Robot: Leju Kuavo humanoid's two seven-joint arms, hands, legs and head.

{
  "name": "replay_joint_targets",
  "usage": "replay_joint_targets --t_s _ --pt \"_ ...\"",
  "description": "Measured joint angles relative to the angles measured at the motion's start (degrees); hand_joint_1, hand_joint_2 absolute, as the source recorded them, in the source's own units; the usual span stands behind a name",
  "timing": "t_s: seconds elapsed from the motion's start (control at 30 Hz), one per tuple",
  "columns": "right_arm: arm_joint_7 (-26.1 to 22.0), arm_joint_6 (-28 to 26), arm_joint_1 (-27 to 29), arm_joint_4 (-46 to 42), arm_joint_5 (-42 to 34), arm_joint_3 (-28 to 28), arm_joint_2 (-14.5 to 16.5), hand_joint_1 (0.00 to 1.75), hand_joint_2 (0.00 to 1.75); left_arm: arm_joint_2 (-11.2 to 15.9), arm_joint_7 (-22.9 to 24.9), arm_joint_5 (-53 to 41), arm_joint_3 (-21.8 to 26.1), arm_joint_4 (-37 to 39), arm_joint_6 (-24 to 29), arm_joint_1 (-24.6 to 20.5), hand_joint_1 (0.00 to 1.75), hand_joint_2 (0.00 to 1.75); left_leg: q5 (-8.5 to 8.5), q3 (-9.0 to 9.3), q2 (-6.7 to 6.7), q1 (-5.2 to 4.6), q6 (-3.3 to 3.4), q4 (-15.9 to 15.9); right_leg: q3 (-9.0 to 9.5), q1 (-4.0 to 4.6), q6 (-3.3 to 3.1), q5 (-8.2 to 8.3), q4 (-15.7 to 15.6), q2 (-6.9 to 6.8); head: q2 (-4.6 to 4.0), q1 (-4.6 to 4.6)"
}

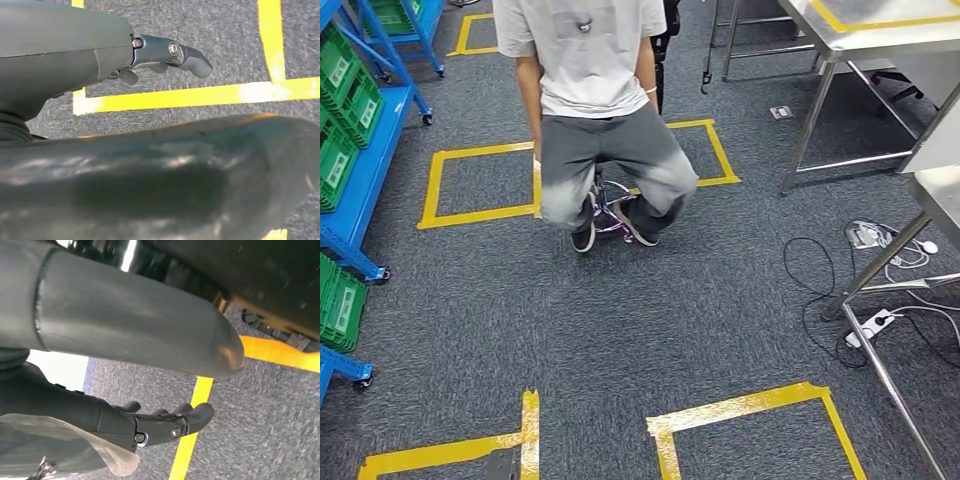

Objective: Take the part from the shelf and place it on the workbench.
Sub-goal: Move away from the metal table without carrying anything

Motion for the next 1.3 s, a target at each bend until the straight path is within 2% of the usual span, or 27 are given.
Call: replay_joint_targets --t_s 0.03,0.1,0.17,0.2,0.23,0.27,0.3,0.37,0.43,0.5,0.53,0.6,0.67,0.73,0.77,0.8,0.83,0.9,0.97,1.0,1.03,1.1,1.17,1.2,1.23,1.27,1.3 --pt "-0.01 0.05 -0.07 0.0 0.04 0.0 0.0 0.0 0.0 0.01 0.07 -0.04 0.02 -0.01 0.03 0.08 0.0 0.0 0.14 0.08 -0.62 0.09 0.35 -0.27 -0.04 -0.1 0.3 -0.39 0.21 0.5 0.0 0.07" --pt "-0.04 0.17 -0.08 0.0 0.16 0.0 0.0 0.0 0.0 0.02 1.12 -0.27 0.04 -0.02 0.3 0.0 0.0 0.0 0.46 0.27 -1.85 0.37 1.08 -0.78 -1.66 -0.3 0.74 -2.65 3.63 3.29 0.01 0.36" --pt "-0.08 0.31 0.04 0.0 0.44 0.0 -0.03 0.0 0.0 0.04 2.6 -0.42 0.08 -0.02 0.56 -0.11 0.0 0.0 0.49 0.22 -3.14 0.37 1.46 -0.8 -5.65 -0.36 0.87 -6.15 11.47 5.93 0.01 0.57" --pt "-0.08 0.4 0.13 0.0 0.63 0.0 -0.05 0.0 0.0 0.11 3.03 -0.38 0.19 -0.02 0.57 -0.09 0.0 0.0 0.47 0.22 -3.87 0.34 1.52 -0.78 -7.65 -0.34 0.91 -7.21 15.04 6.32 0.0 0.6" --pt "-0.07 0.48 0.18 0.0 0.84 0.0 -0.07 0.0 0.0 0.21 3.1 -0.29 0.38 -0.02 0.52 -0.01 0.0 0.0 0.45 0.26 -4.58 0.32 1.54 -0.76 -8.87 -0.33 0.9 -7.14 16.79 6.45 0.0 0.61" --pt "-0.04 0.57 0.18 0.0 1.01 0.0 -0.09 0.0 0.0 0.33 3.1 -0.21 0.59 -0.02 0.46 0.07 0.0 0.0 0.44 0.33 -5.34 0.32 1.54 -0.74 -9.0 -0.33 0.87 -5.84 16.2 6.52 0.0 0.61" --pt "-0.02 0.65 0.17 0.0 1.13 0.0 -0.09 0.0 0.0 0.44 3.09 -0.16 0.8 -0.02 0.39 0.11 0.0 0.0 0.4 0.43 -6.14 0.35 1.48 -0.69 -8.03 -0.39 0.81 -3.59 13.39 6.77 0.0 0.62" --pt "0.0 0.8 0.15 0.01 1.24 0.0 -0.09 0.0 0.0 0.55 3.09 -0.15 1.01 -0.01 0.3 0.1 0.0 0.0 0.21 0.42 -7.68 0.36 1.15 -0.35 -4.79 -0.7 0.66 0.47 5.44 9.05 0.0 0.61" --pt "0.0 0.9 0.15 0.03 1.28 0.0 -0.09 0.0 0.0 0.58 3.09 -0.16 1.08 -0.01 0.3 0.06 0.0 0.0 0.17 -0.01 -8.98 0.46 0.51 -0.03 -2.73 -0.83 0.4 1.46 1.29 11.12 0.0 0.62" --pt "0.02 0.92 0.08 0.04 1.3 0.0 -0.09 0.0 0.0 0.64 3.09 -0.17 1.12 -0.01 0.36 0.19 0.0 0.0 0.4 -0.39 -10.1 0.7 -0.24 -0.11 -2.2 -0.65 -0.17 1.32 0.84 10.63 0.0 0.58" --pt "0.02 0.92 0.07 0.03 1.31 0.0 -0.08 0.0 0.0 0.69 3.09 -0.17 1.13 0.0 0.4 0.29 0.0 0.0 0.28 -0.53 -9.87 0.75 -0.55 0.06 -2.03 -0.64 -0.51 1.47 0.58 9.98 0.0 0.57" --pt "-0.02 0.94 0.14 0.02 1.34 0.0 -0.07 0.0 0.0 0.78 3.1 -0.17 1.15 0.01 0.46 0.33 0.0 0.0 -1.44 -1.8 -7.59 0.63 -1.07 2.9 -1.56 -0.74 -1.19 1.66 0.04 8.44 0.0 0.29" --pt "-0.04 0.98 0.26 0.03 1.38 0.0 -0.08 0.0 0.0 0.83 3.1 -0.17 1.16 0.01 0.48 0.21 0.0 0.0 -4.8 -5.05 -4.76 0.68 -1.53 9.86 -1.23 -0.61 -1.61 1.46 -0.07 6.72 0.0 0.09" --pt "-0.03 1.02 0.27 0.03 1.39 0.0 -0.1 0.0 0.0 0.85 3.11 -0.16 1.18 0.0 0.48 0.24 0.0 0.0 -6.45 -7.78 -3.88 0.93 -1.85 15.44 -1.0 -0.49 -1.77 1.16 -0.06 5.01 0.0 0.1" --pt "-0.02 1.04 0.23 0.03 1.39 0.0 -0.11 0.0 0.0 0.88 3.11 -0.16 1.2 0.0 0.48 0.31 0.0 0.0 -5.73 -7.78 -3.69 1.03 -1.91 15.41 -0.83 -0.46 -1.75 0.99 -0.05 4.26 0.0 0.1" --pt "-0.02 1.07 0.19 0.02 1.39 0.0 -0.1 0.0 0.0 0.91 3.12 -0.15 1.21 0.0 0.48 0.37 0.0 0.0 -4.09 -6.68 -3.4 1.08 -1.88 13.2 -0.59 -0.44 -1.68 0.82 -0.05 3.57 0.0 0.09" --pt "-0.03 1.08 0.15 0.02 1.39 0.0 -0.1 0.0 0.0 0.94 3.13 -0.15 1.23 0.0 0.48 0.39 0.0 0.0 -1.98 -4.77 -2.69 1.08 -1.75 9.48 -0.29 -0.44 -1.57 0.6 -0.05 2.93 0.0 0.09" --pt "-0.04 1.09 0.16 0.03 1.4 -0.01 -0.09 0.0 0.0 0.96 3.14 -0.16 1.25 0.0 0.48 0.26 0.0 0.0 0.28 -1.28 -0.28 0.58 -1.26 2.72 0.0 -0.19 -1.02 0.04 -0.01 1.83 0.01 0.11" --pt "-0.04 1.1 0.04 0.03 1.41 -0.01 -0.09 0.0 0.0 0.98 3.16 -0.17 1.26 -0.01 0.48 0.17 0.0 0.0 0.09 -0.26 0.79 0.04 -0.64 0.45 0.1 0.08 -0.37 -0.42 -0.07 0.76 0.01 0.27" --pt "-0.04 1.11 -0.07 0.02 1.42 -0.01 -0.09 0.0 0.0 1.0 3.17 -0.17 1.28 -0.01 0.49 0.21 0.0 0.0 0.09 -0.33 0.27 0.02 -0.25 0.25 0.4 0.1 -0.09 -0.54 -0.15 0.19 0.01 0.32" --pt "-0.04 1.12 -0.2 0.02 1.42 -0.01 -0.08 0.0 0.0 1.02 3.2 -0.17 1.31 -0.01 0.5 0.33 0.0 0.0 0.18 -0.27 -0.32 0.09 0.1 0.04 0.59 0.0 0.18 -0.79 -0.14 0.1 0.0 0.37" --pt "-0.08 1.13 -0.3 0.01 1.42 0.0 -0.07 0.0 0.0 1.02 3.24 -0.16 1.36 -0.01 0.53 0.41 0.0 0.0 0.43 -0.1 -1.49 0.33 0.84 -0.41 -0.17 -0.21 0.65 -2.5 2.13 2.42 0.0 0.58" --pt "-0.1 1.13 -0.17 0.02 1.42 0.0 -0.08 0.0 0.0 0.98 3.26 -0.16 1.38 -0.01 0.54 0.29 0.0 0.0 0.5 -0.04 -2.72 0.42 1.33 -0.58 -3.74 -0.3 0.83 -5.89 9.06 5.56 0.0 0.91" --pt "-0.08 1.13 -0.09 0.02 1.42 0.0 -0.09 0.0 0.0 0.96 3.26 -0.17 1.38 -0.01 0.52 0.23 0.0 0.0 0.48 -0.05 -3.42 0.39 1.46 -0.56 -5.99 -0.29 0.83 -7.27 13.09 6.16 0.0 0.96" --pt "-0.06 1.13 0.02 0.02 1.42 0.0 -0.1 0.0 0.0 0.96 3.26 -0.17 1.38 -0.01 0.52 0.23 0.0 0.0 0.44 -0.01 -4.15 0.35 1.52 -0.55 -7.75 -0.27 0.8 -7.71 15.82 6.37 0.0 0.96" --pt "-0.04 1.13 0.08 0.02 1.42 0.0 -0.11 0.0 0.0 0.97 3.26 -0.17 1.39 -0.02 0.52 0.24 0.0 0.0 0.4 0.06 -4.93 0.33 1.55 -0.53 -8.67 -0.26 0.74 -6.95 16.55 6.48 0.0 0.95" --pt "-0.03 1.13 0.1 0.02 1.42 0.0 -0.11 0.0 0.0 0.98 3.26 -0.17 1.39 -0.01 0.52 0.25 0.0 0.0 0.36 0.17 -5.76 0.32 1.51 -0.49 -8.41 -0.26 0.63 -5.0 14.81 6.64 0.0 0.94"
